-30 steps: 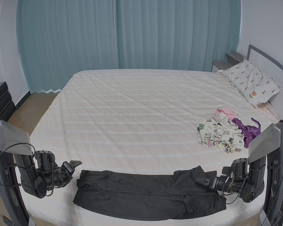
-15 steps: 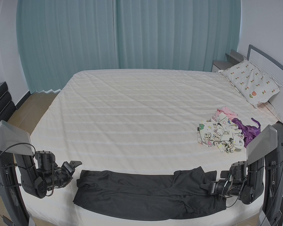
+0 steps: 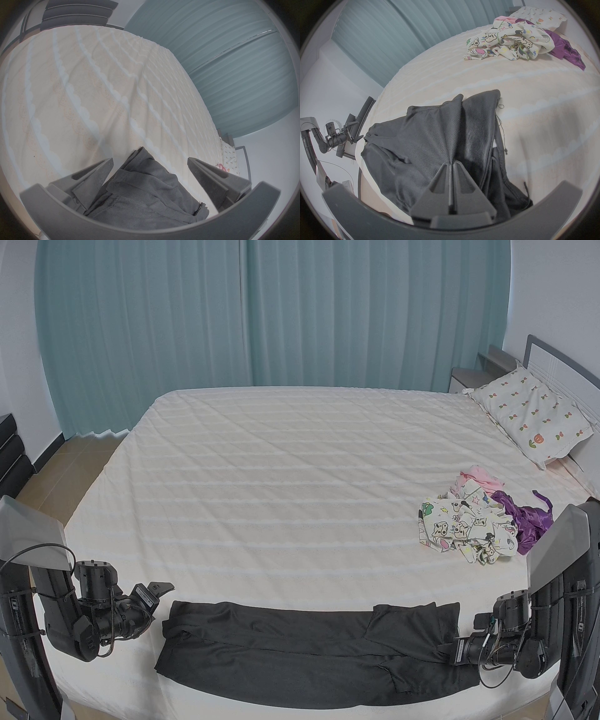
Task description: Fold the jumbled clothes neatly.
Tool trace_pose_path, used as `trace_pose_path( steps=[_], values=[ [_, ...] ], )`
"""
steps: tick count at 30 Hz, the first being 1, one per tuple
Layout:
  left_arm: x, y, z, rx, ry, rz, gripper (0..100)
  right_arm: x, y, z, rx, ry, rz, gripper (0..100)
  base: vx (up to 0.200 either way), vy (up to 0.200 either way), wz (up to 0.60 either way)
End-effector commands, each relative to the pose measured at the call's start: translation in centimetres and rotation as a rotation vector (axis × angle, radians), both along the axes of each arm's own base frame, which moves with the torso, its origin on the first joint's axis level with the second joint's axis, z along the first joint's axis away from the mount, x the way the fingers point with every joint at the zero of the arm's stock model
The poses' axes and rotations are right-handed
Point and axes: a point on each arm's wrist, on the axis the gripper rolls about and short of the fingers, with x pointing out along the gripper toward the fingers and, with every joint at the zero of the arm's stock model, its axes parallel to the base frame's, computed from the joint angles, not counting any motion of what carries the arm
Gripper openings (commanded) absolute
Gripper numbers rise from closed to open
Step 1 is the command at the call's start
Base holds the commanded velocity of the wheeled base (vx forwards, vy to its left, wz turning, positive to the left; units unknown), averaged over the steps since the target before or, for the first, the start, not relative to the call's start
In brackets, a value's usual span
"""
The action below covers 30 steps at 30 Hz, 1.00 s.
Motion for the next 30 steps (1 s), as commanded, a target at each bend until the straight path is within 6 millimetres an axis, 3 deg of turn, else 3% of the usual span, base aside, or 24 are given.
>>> trace_pose_path(
  steps=[1,5,6,15,21,30],
  values=[
    [0.0,0.0,-0.1,0.001,0.005,0.000,100,-0.3,-0.2,0.5,0.001,-0.008,-0.007,0,0.000,0.000,0.00],
    [0.0,0.0,-0.1,0.001,0.005,0.000,100,-0.4,-0.5,0.3,-0.004,0.003,-0.016,0,0.000,0.000,0.00],
    [0.0,0.0,-0.1,0.001,0.005,0.000,100,-0.4,-0.5,0.3,-0.004,0.001,-0.016,100,0.000,0.000,0.00],
    [-0.6,-0.4,-0.4,0.014,0.028,-0.021,100,0.0,-1.1,0.7,0.012,-0.021,-0.052,100,0.000,0.000,0.00],
    [-1.1,-0.5,-0.6,0.046,0.040,-0.052,100,1.1,-1.6,2.2,0.146,-0.055,-0.179,100,0.000,0.000,0.00],
    [-2.0,-0.7,-0.7,0.052,0.067,-0.059,100,1.3,-1.8,2.5,0.223,-0.040,-0.192,100,-0.200,0.000,0.00]
  ],
)
